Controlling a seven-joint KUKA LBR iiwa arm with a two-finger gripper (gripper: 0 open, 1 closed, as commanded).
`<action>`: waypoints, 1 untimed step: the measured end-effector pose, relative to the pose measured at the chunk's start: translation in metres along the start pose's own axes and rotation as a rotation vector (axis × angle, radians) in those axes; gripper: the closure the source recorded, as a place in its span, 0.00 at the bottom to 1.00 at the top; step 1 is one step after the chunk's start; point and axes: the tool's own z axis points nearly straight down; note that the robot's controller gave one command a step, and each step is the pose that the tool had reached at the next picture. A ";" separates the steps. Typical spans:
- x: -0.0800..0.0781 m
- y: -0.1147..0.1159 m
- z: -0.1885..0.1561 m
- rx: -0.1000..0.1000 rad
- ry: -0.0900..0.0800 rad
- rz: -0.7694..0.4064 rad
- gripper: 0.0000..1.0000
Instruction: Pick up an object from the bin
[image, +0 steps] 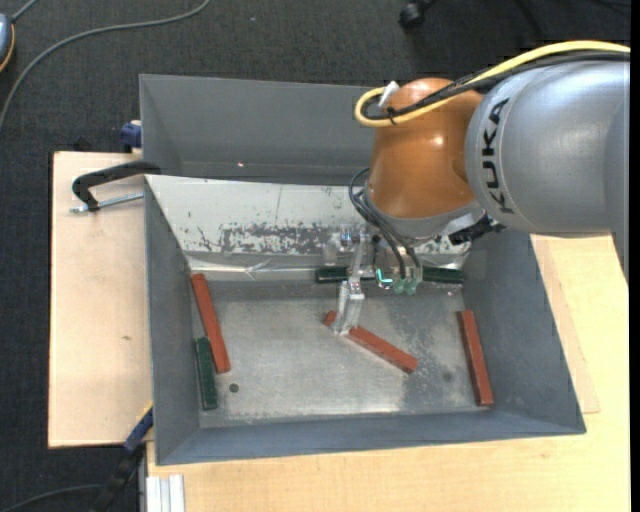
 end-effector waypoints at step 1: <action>0.033 -0.085 0.102 0.002 0.000 -0.304 0.00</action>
Offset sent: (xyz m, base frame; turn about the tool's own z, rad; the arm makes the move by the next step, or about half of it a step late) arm -0.0318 -0.0832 -0.0999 -0.3069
